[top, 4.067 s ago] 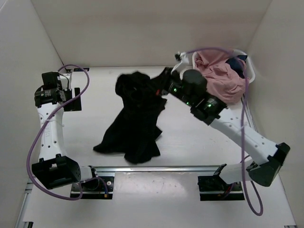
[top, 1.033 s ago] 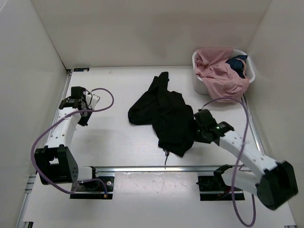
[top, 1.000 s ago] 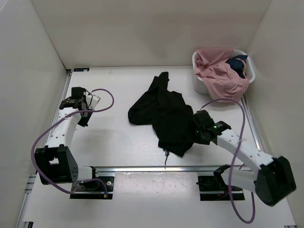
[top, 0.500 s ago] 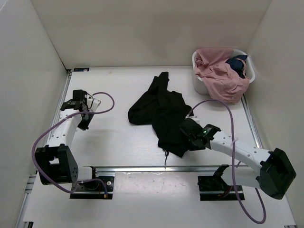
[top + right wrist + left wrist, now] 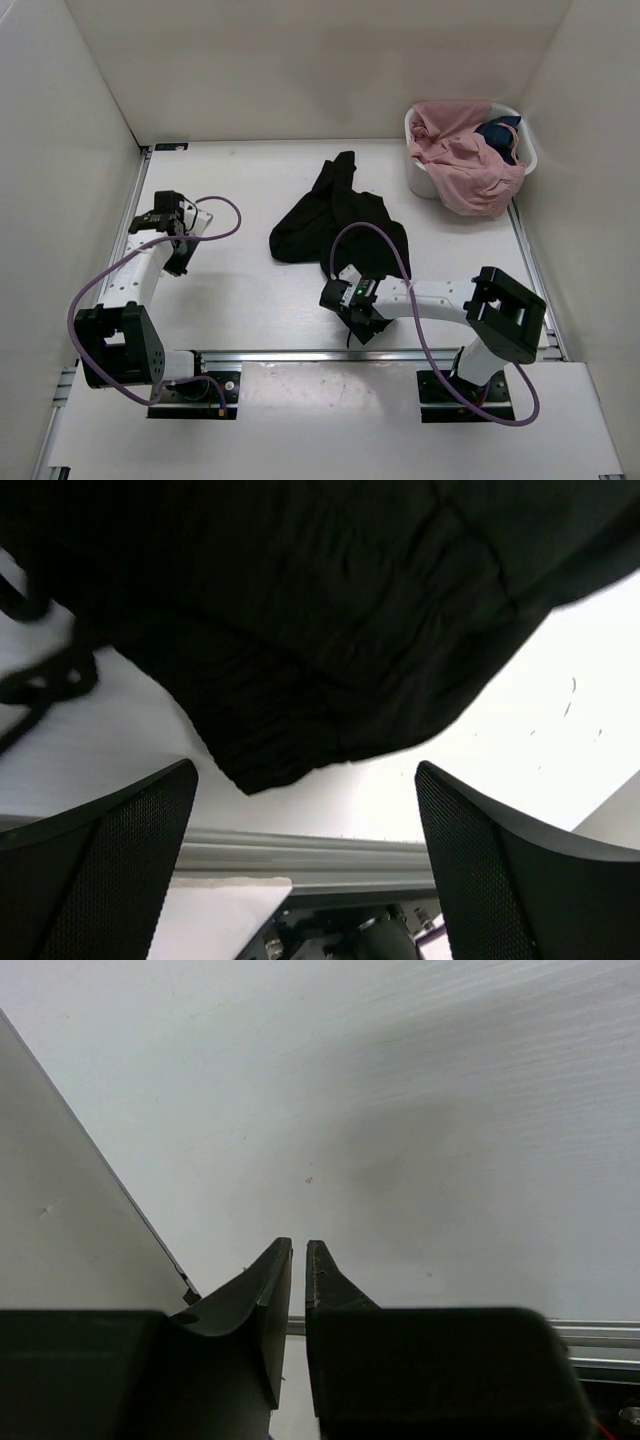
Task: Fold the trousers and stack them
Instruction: Flatten the trousers out
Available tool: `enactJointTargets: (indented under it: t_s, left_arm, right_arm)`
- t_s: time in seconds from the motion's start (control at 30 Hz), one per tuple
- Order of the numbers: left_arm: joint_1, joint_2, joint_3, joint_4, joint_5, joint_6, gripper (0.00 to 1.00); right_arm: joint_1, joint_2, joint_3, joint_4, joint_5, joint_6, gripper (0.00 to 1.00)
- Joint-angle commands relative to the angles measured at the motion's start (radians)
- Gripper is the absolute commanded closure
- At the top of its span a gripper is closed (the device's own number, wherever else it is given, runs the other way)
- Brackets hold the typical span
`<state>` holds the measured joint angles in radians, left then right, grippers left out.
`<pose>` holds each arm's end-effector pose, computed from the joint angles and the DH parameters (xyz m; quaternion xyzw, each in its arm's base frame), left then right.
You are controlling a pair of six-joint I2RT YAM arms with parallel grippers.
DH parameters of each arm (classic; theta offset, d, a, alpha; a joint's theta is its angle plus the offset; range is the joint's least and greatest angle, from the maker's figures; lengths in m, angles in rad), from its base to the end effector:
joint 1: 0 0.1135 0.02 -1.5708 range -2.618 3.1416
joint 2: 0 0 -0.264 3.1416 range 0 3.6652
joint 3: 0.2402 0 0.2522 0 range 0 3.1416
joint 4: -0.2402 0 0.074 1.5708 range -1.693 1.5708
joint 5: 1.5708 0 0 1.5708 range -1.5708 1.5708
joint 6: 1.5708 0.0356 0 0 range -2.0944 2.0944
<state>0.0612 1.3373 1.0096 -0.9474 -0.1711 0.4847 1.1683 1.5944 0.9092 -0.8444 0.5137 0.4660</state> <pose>0.2411 0.0208 0.2440 0.1948 0.9661 0.1209 0.1186 0.1172 0.2307 0.1639 -0.3277 0.9098 -0.1593 0.1988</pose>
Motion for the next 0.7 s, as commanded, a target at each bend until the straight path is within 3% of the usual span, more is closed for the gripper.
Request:
enactJointTargets:
  t_s: [0.0, 0.07, 0.13, 0.17, 0.2, 0.4, 0.43, 0.5, 0.57, 0.63, 0.67]
  left_arm:
    - [-0.004, -0.017, -0.016, 0.007, -0.002, -0.003, 0.76]
    - [-0.004, -0.026, -0.025, 0.007, -0.002, -0.003, 0.76]
    - [-0.004, -0.026, -0.025, 0.007, -0.002, 0.006, 0.76]
    - [-0.004, -0.026, -0.025, 0.007, -0.002, 0.006, 0.74]
    - [-0.004, -0.026, -0.025, 0.007, -0.002, 0.006, 0.74]
    - [-0.004, -0.035, -0.043, 0.007, -0.011, 0.006, 0.74]
    - [-0.004, -0.035, -0.043, 0.007, -0.011, 0.006, 0.74]
    - [-0.004, -0.035, -0.054, 0.007, -0.011, 0.006, 0.74]
    - [-0.004, -0.035, -0.065, 0.007, -0.011, 0.006, 0.74]
    - [-0.004, -0.035, -0.065, 0.007, -0.011, 0.006, 0.74]
    - [-0.004, -0.035, -0.065, 0.007, -0.011, 0.006, 0.74]
  right_arm:
    - [-0.018, 0.03, 0.016, 0.076, 0.033, -0.052, 0.07]
    - [-0.038, 0.042, 0.007, 0.125, -0.022, -0.075, 0.09]
    - [-0.067, 0.042, -0.016, 0.162, -0.085, -0.096, 0.21]
    - [-0.105, 0.042, -0.044, 0.213, -0.127, -0.105, 0.32]
    - [-0.126, 0.042, -0.044, 0.24, -0.174, -0.105, 0.32]
    - [-0.286, 0.021, -0.127, 0.356, -0.47, -0.125, 0.73]
    - [-0.304, 0.021, -0.127, 0.357, -0.497, -0.125, 0.94]
    - [-0.326, 0.0, -0.11, 0.357, -0.536, -0.142, 1.0]
    - [-0.326, -0.001, 0.033, 0.295, -0.587, -0.171, 1.0]
    - [-0.326, 0.012, 0.214, 0.204, -0.731, -0.213, 1.0]
    - [-0.326, 0.027, 0.466, 0.17, -0.792, -0.213, 1.0]
